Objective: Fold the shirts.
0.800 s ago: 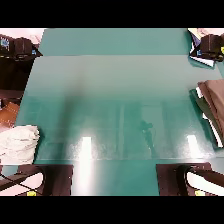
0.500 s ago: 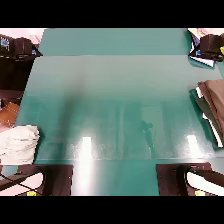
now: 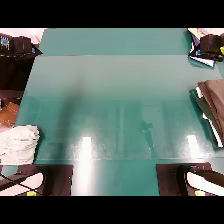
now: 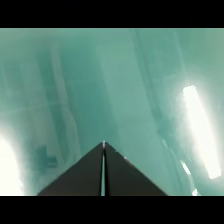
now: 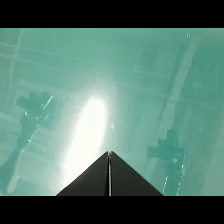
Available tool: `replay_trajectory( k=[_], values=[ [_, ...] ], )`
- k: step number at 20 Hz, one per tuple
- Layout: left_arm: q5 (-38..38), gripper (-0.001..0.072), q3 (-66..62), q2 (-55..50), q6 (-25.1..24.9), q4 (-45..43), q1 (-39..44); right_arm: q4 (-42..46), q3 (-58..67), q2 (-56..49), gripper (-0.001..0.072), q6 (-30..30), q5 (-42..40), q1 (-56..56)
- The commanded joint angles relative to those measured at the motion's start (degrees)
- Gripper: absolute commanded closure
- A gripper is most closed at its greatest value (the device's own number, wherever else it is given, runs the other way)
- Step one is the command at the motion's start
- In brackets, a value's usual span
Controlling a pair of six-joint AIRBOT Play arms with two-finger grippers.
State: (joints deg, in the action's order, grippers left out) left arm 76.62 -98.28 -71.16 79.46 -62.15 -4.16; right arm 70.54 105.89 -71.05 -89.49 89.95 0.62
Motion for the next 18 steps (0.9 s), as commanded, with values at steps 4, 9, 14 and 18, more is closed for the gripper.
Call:
replay_trajectory(
  k=[4,9,14,18],
  values=[
    [9.2,0.0685,3.7,4.7,5.2,-10.9,0.0,0.1,0.1,0.0,0.0695,0.1,0.0,0.0],
    [9.9,0.0683,25.9,19.6,9.7,-27.3,0.0,0.0,0.1,0.0,0.0695,2.2,-1.5,0.0],
    [7.8,0.0108,46.6,24.3,11.0,-34.5,0.0,0.1,0.0,0.0,0.0695,3.7,-2.9,0.0],
    [1.2,0.0064,58.4,24.3,15.1,-38.5,0.0,0.1,0.0,0.0,0.0695,3.7,-3.0,0.0]
  ],
)
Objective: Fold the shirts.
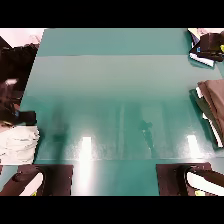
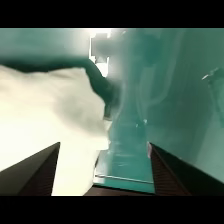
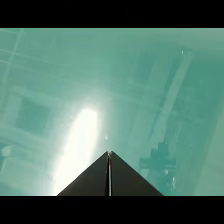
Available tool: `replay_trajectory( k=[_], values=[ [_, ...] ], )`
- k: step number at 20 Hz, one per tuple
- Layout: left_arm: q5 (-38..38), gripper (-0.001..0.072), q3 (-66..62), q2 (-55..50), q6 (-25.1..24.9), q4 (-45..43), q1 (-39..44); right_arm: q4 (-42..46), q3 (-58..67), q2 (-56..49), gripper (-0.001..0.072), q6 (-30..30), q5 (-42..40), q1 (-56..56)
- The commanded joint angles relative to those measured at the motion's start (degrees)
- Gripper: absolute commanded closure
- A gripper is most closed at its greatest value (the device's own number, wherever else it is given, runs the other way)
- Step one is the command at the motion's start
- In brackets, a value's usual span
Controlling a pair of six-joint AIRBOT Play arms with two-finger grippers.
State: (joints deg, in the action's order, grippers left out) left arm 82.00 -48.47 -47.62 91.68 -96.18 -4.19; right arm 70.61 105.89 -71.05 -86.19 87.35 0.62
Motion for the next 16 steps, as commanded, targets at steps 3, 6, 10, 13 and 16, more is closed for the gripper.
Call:
replay_trajectory(
  k=[3,6,10,13,16],
  values=[
    [-7.3,0.0064,14.4,0.7,4.2,-6.1,0.0,0.0,0.0,0.0,0.0694,0.4,-0.3,0.0],
    [-8.0,0.0114,15.9,0.7,4.7,-6.1,0.0,0.0,0.0,0.0,0.0694,0.4,-0.3,0.0],
    [-7.3,0.0684,11.5,0.7,5.6,-5.8,0.0,0.0,0.0,0.0,0.0695,0.3,-0.3,0.0],
    [-3.4,0.0684,-1.6,0.7,5.0,-3.2,0.0,0.0,0.0,0.0,0.0695,0.3,-1.1,0.0],
    [1.1,0.0685,-21.5,0.7,-4.8,13.9,0.0,-0.1,0.0,0.0,0.0695,0.3,-1.1,0.0]
  ],
)
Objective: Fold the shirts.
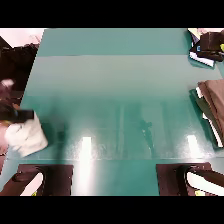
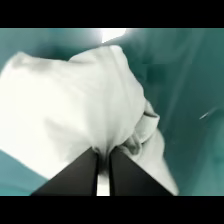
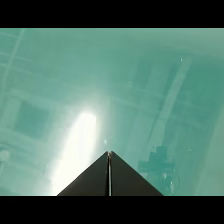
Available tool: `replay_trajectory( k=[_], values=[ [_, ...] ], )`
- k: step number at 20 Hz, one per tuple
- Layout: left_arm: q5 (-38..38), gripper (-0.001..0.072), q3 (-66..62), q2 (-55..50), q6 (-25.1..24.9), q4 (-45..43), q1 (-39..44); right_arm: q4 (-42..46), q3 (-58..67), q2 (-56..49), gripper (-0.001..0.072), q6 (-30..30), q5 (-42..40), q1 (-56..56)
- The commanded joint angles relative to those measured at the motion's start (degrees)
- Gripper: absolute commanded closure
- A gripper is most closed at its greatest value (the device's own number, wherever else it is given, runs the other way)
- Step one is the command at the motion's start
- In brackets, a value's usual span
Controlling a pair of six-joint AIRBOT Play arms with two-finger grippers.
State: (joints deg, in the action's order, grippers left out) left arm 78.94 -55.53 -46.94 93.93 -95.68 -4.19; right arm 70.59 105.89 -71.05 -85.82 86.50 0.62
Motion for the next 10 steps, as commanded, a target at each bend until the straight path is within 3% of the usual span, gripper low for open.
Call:
replay_trajectory(
  k=[1,4,10],
  values=[
    [5.4,0.0685,-21.1,0.0,-9.9,22.1,0.0,0.0,0.0,0.0,0.0694,0.0,-0.3,0.0],
    [4.0,0.0685,-35.8,0.0,-13.6,40.1,0.0,-0.1,0.0,0.0,0.0694,0.0,-1.0,0.0],
    [-3.3,0.0685,-43.5,-1.2,-17.9,54.1,0.0,-0.1,0.1,0.0,0.0695,0.0,-1.0,0.0]
  ],
)
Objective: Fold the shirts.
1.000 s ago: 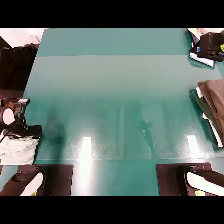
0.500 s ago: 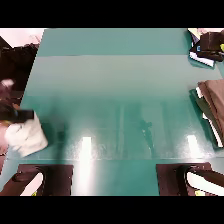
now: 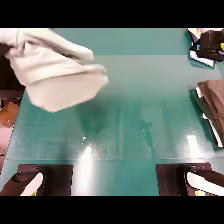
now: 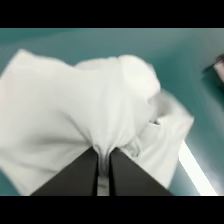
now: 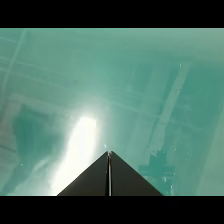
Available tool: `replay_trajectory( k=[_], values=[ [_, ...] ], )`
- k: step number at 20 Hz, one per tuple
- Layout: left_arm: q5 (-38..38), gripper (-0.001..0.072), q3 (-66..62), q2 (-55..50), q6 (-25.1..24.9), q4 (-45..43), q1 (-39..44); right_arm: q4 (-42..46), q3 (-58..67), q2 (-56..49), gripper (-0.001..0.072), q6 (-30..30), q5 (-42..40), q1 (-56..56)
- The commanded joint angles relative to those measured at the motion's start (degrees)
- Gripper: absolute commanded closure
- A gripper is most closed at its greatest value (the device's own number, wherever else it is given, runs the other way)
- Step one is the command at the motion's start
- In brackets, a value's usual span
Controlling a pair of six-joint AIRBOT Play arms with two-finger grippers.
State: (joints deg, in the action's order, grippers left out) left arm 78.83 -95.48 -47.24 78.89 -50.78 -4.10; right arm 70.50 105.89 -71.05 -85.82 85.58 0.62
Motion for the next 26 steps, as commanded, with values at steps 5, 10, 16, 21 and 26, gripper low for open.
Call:
replay_trajectory(
  k=[5,10,16,21,26],
  values=[
    [0.0,0.0685,-3.6,-12.7,-4.9,9.0,14.4,0.0,0.1,0.0,0.0695,0.0,-0.1,0.0],
    [7.8,0.0683,-3.6,-32.7,-5.9,-0.6,32.7,0.0,0.1,0.0,0.0695,0.0,0.0,0.0],
    [5.5,0.0065,-3.6,-43.1,-4.3,-3.3,29.6,0.1,0.0,0.0,0.0695,0.0,0.1,0.0],
    [9.3,0.0065,3.5,-38.2,-1.4,-3.3,20.7,0.0,0.0,0.0,0.0695,0.0,0.1,0.0],
    [-5.4,0.0064,31.0,-29.8,-5.9,3.4,23.5,0.0,0.0,0.0,0.0695,0.0,0.1,0.0]
  ],
)
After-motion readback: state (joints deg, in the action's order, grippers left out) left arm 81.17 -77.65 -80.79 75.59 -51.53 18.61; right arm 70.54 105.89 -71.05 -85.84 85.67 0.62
